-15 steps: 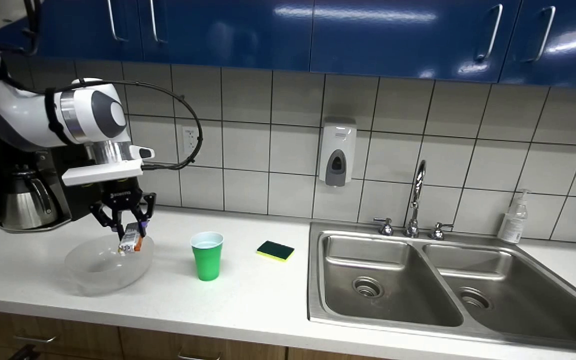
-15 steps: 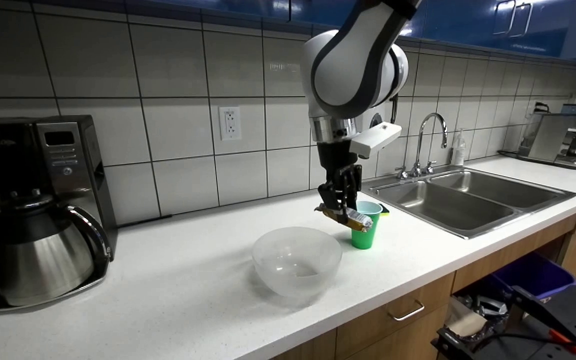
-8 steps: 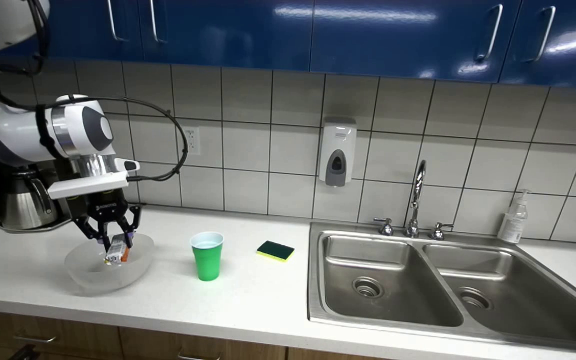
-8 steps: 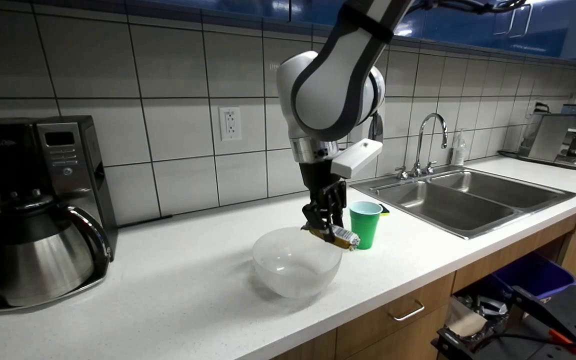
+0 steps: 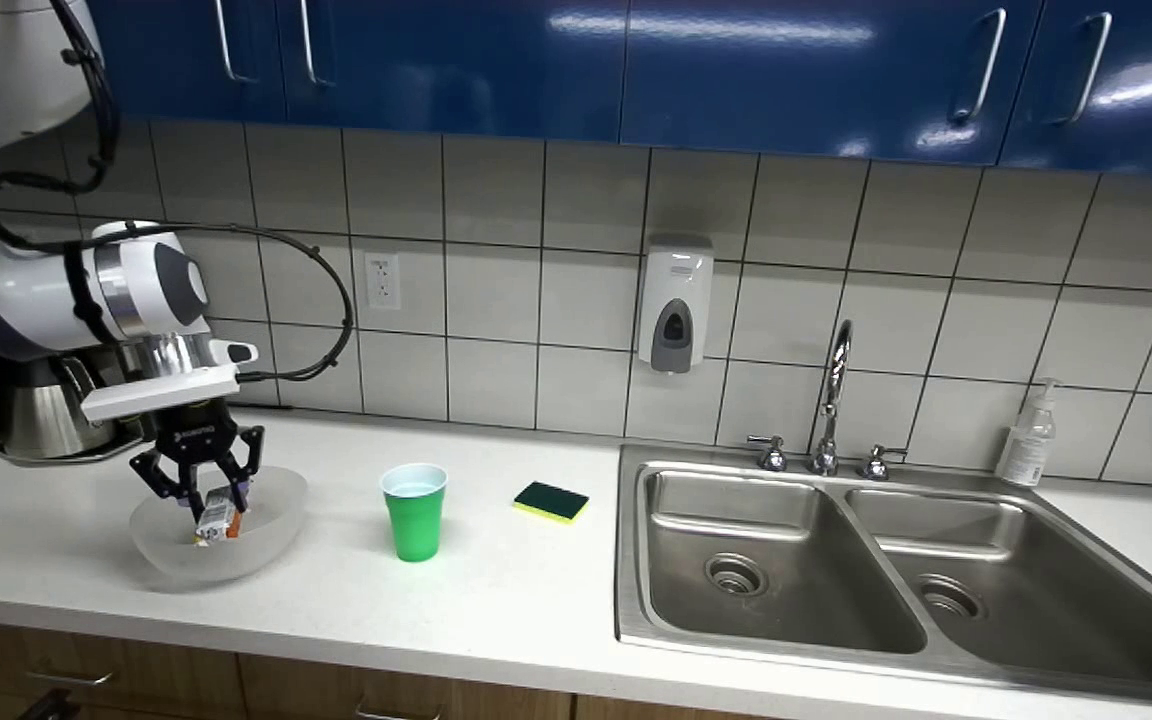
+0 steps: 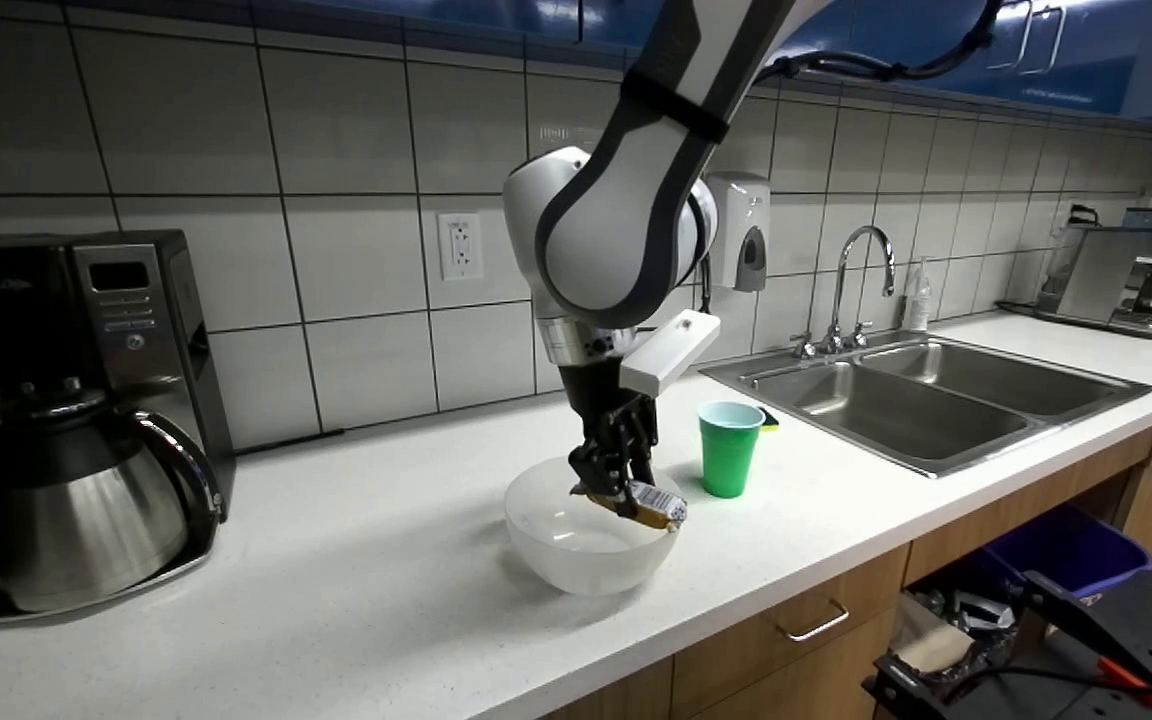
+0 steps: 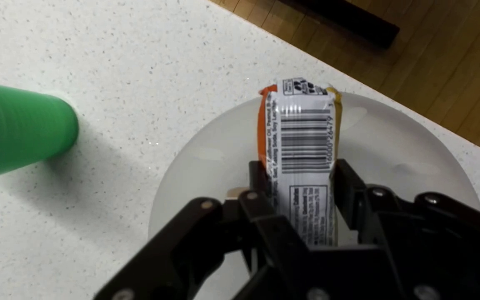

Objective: Put the packet in the bowl.

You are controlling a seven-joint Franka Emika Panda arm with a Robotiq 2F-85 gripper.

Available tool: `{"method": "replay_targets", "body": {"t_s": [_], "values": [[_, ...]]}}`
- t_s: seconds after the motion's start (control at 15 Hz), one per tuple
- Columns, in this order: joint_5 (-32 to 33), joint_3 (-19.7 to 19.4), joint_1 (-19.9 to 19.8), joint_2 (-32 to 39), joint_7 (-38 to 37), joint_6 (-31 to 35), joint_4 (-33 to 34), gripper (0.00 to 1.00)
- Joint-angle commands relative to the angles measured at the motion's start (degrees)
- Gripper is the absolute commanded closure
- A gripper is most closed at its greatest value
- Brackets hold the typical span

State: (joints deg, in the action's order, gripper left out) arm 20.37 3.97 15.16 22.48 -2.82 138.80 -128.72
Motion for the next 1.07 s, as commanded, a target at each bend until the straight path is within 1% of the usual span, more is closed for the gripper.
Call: {"method": "replay_targets", "body": {"t_s": [0.0,0.07,0.13,0.2,0.47,0.53,0.73,1.0], "values": [[1.98,-0.23,1.26,2.60,-2.10,-2.29,3.74,0.82],[1.93,-0.23,1.36,2.92,-2.00,-2.37,4.19,0.82],[1.75,-0.26,1.46,3.23,-2.03,-2.65,4.67,0.40],[1.64,-0.27,1.49,3.47,-1.91,-2.71,5.02,0.31],[1.10,-0.38,1.17,3.37,-1.47,-3.21,6.10,0.02],[0.62,-0.34,0.74,2.51,-1.19,-3.18,5.89,0.00],[-1.13,-0.88,-0.98,-1.26,-1.49,-2.94,4.06,0.00],[-3.24,-2.49,-3.85,-8.34,-3.50,-2.35,-0.62,0.00]]}}
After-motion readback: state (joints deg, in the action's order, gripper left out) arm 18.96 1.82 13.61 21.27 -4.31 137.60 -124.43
